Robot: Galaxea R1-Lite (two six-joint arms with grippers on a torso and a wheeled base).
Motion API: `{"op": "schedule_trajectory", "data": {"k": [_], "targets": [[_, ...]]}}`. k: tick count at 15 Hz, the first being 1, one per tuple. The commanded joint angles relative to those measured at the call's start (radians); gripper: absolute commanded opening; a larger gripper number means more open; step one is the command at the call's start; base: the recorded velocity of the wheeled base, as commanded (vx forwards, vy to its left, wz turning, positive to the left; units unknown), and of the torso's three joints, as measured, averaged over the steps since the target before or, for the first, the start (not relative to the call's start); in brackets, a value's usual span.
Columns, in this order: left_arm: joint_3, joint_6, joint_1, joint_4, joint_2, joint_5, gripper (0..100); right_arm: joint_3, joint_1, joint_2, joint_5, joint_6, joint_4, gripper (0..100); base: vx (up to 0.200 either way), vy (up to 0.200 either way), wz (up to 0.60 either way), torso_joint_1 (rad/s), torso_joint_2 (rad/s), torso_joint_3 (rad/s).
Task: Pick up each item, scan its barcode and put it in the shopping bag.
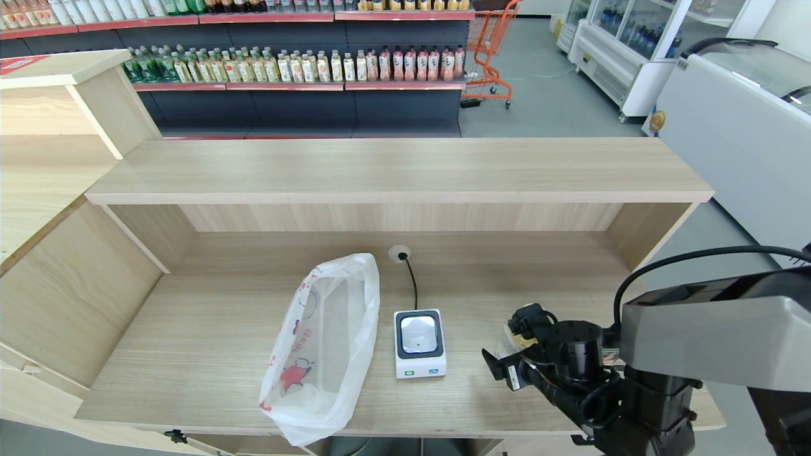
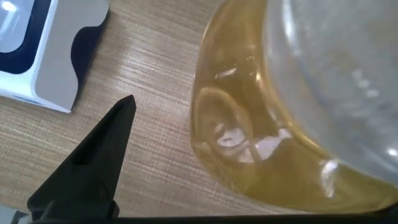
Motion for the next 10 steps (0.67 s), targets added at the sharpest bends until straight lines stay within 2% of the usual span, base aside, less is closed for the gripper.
{"op": "schedule_trajectory", "data": {"k": [1,4,7,8,10], "targets": [[0.0,0.0,0.0,0.0,0.0,0.0,100,-0.016,0.002,0.031,0.001,-0.002,-0.009,100,0.0,0.0,0.0,0.0,0.0,0.0],[0.0,0.0,0.0,0.0,0.0,0.0,100,-0.034,-0.001,0.043,0.016,-0.032,-0.052,100,0.0,0.0,0.0,0.0,0.0,0.0],[0.0,0.0,0.0,0.0,0.0,0.0,100,-0.059,-0.009,0.036,0.079,-0.035,-0.088,100,0.0,0.0,0.0,0.0,0.0,0.0],[0.0,0.0,0.0,0.0,0.0,0.0,100,-0.062,-0.019,0.033,0.102,-0.058,-0.095,0,0.0,0.0,0.0,0.0,0.0,0.0],[0.0,0.0,0.0,0.0,0.0,0.0,100,-0.063,-0.035,0.034,0.106,-0.082,-0.095,0,0.0,0.0,0.0,0.0,0.0,0.0]]}}
